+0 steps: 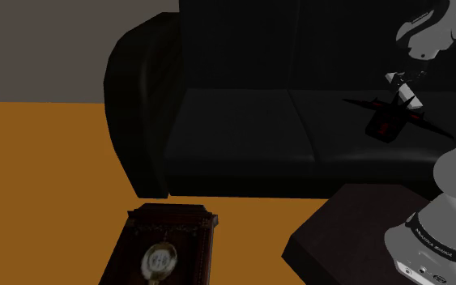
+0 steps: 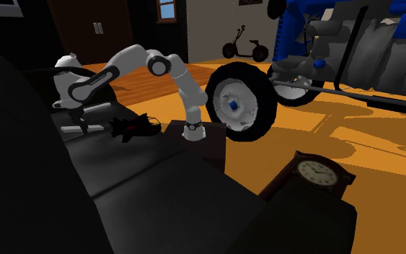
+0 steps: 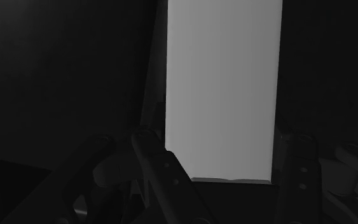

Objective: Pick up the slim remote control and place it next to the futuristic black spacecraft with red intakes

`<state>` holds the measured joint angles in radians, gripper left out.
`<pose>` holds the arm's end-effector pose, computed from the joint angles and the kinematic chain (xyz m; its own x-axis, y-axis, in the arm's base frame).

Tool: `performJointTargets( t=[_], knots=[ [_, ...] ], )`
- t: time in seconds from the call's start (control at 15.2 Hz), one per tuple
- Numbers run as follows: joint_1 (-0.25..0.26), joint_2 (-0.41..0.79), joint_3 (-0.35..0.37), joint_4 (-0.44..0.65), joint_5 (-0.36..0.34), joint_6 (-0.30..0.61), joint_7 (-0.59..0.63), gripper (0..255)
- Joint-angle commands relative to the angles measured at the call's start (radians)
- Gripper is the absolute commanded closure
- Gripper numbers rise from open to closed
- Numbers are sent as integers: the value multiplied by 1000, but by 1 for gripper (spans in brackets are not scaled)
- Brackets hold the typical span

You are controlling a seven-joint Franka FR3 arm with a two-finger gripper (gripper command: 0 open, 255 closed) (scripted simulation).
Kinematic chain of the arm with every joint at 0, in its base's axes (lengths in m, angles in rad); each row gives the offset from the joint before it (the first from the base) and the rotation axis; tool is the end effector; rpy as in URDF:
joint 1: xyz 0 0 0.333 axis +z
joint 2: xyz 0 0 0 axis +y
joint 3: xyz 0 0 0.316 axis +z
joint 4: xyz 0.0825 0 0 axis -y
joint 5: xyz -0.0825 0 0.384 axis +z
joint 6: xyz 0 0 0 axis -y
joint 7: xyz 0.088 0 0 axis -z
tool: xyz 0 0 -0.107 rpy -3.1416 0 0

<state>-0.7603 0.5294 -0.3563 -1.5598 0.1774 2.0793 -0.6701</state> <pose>0.3431 -0.6012 0.3556 0.8852 -0.4652 0.0080 -0.4652 -0.8846 0.0320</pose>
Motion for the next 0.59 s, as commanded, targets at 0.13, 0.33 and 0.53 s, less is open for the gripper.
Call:
performJointTargets(
  t=[0.13,0.33,0.53],
  knots=[
    [0,5,-1,-4,-1,-1,1,0],
    [1,3,-1,-8,-2,1,2,0],
    [3,-22,-7,22,-12,-52,7,0]
  ],
)
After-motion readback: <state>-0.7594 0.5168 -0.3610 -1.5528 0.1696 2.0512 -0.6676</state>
